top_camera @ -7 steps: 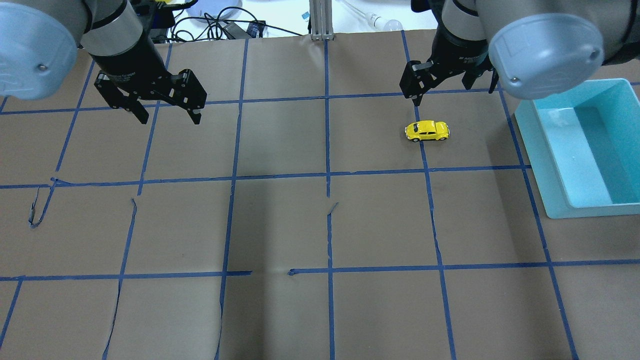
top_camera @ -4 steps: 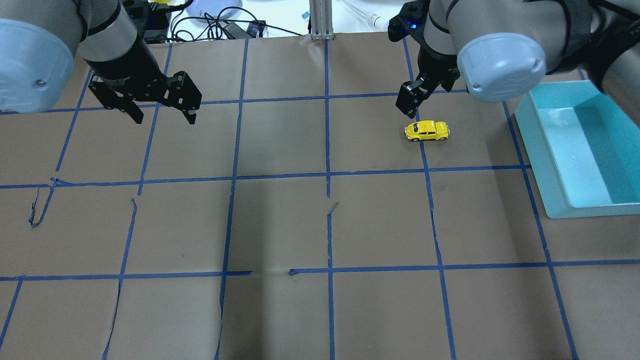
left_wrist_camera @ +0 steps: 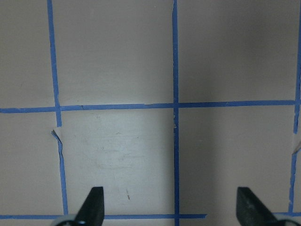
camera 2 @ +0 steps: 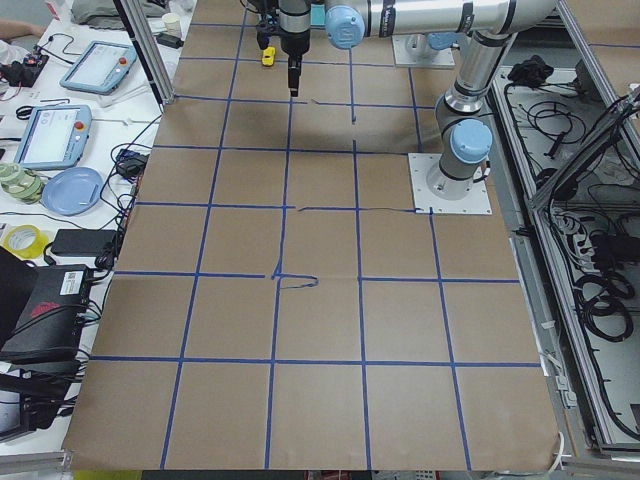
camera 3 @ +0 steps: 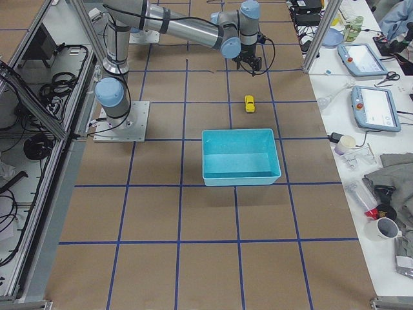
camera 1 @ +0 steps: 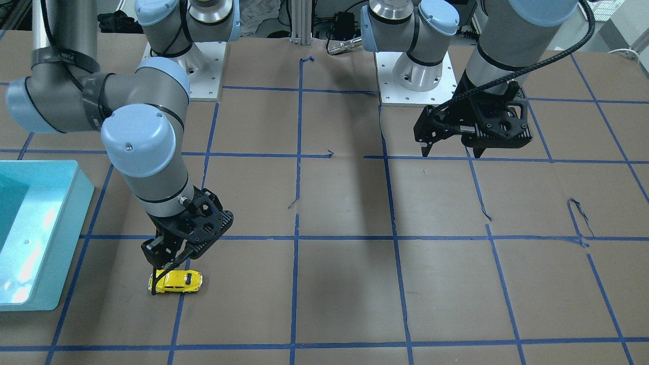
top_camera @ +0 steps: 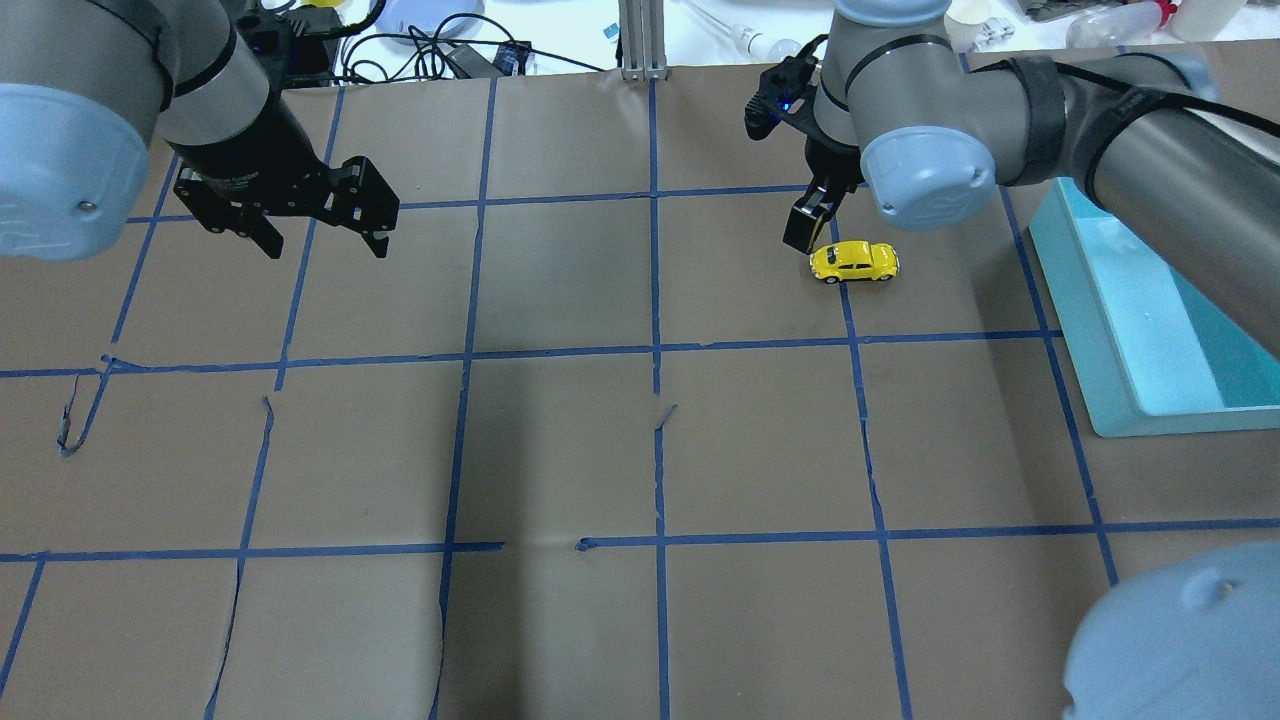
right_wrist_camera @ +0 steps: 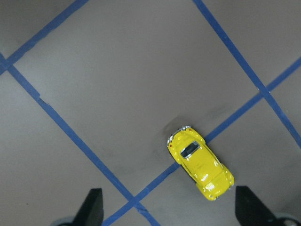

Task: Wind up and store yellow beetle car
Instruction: 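Lower the open right gripper over the rolled yellow car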

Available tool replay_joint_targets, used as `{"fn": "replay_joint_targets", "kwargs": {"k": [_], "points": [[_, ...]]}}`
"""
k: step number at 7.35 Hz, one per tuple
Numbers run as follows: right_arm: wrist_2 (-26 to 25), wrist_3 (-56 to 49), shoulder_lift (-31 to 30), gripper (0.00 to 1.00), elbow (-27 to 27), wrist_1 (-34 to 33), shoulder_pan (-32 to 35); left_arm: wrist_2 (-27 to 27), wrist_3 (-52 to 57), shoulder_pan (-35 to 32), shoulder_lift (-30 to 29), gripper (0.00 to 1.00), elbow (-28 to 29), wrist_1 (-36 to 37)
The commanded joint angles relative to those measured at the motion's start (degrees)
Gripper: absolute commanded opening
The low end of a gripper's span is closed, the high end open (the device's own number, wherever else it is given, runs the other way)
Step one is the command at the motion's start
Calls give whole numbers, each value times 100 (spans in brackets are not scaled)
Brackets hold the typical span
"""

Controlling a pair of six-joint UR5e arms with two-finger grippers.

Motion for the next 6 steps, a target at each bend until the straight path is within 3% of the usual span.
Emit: {"fn": "replay_joint_targets", "kwargs": {"k": [1,4,6], "points": [[47,-1532,369,100,-40,-143,-112,23,0,-10,6,100,4,-41],[-14,-3674,817,100,-120,-459,-201,41,26,-1,-12,100,-13,-68],[-452,-4707,1072,100,-409,-486,-210,14,26,-1,6,100,-13,-68]]}}
